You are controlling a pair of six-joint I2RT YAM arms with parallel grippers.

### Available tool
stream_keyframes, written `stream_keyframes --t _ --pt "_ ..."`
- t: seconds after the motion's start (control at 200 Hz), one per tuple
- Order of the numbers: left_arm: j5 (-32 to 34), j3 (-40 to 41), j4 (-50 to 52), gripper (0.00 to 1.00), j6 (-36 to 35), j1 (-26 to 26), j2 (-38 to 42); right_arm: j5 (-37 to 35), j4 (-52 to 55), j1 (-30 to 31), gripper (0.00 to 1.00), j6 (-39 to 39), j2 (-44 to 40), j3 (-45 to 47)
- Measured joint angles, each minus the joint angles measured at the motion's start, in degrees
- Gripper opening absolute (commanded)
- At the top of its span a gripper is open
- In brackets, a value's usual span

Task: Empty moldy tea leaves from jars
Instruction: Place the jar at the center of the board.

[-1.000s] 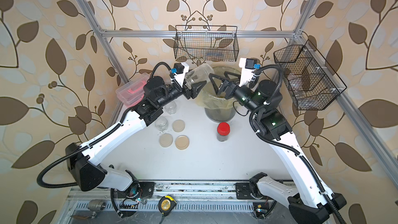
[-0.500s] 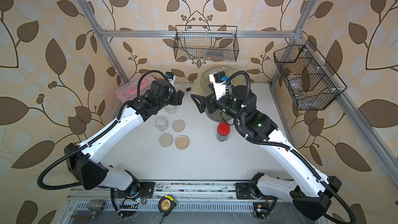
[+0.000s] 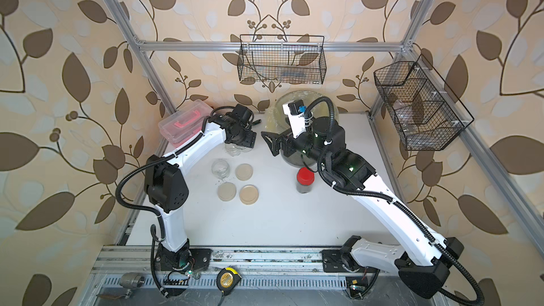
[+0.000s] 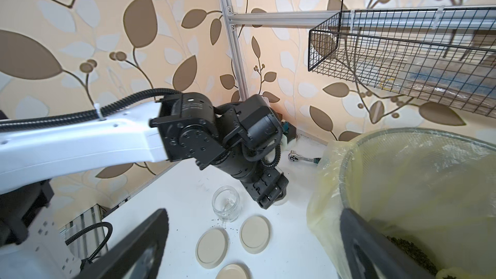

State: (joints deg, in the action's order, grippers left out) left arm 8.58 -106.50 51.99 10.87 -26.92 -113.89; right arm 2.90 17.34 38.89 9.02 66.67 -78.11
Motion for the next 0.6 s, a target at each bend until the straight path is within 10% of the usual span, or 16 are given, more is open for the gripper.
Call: stream_keyframes --t 0.6 --pt "-2.7 -20.6 10.6 0.54 -1.7 1.5 -19.3 -1.2 1.1 0.0 1.00 -0.7 -0.3 1.0"
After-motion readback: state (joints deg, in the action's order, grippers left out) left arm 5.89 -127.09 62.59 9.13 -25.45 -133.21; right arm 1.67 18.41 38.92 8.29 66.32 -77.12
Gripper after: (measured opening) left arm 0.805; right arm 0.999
